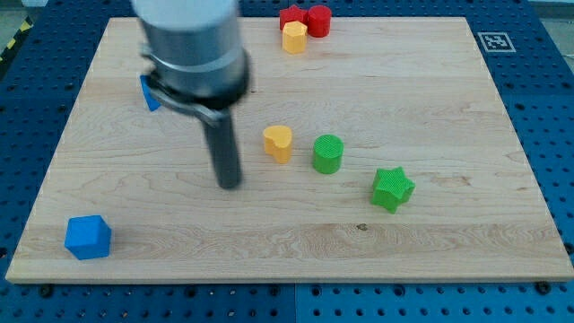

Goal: Push the green star closer to the green circle

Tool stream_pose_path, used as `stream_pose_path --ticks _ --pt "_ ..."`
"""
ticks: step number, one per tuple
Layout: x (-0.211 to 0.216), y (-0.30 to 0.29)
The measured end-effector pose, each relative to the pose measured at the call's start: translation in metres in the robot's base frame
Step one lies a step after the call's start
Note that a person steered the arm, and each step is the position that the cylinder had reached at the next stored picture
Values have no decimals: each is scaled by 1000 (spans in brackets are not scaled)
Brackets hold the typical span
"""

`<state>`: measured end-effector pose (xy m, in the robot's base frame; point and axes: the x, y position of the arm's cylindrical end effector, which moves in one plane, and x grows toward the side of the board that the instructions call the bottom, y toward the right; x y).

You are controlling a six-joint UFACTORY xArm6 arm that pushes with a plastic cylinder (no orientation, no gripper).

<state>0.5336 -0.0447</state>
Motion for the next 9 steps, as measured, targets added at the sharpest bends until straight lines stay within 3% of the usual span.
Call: stream_pose_path --ticks 1,2,3,8,9 --pt "31 103" --pt "28 200" --pt "2 228" --pt "26 160" --pt "-3 160"
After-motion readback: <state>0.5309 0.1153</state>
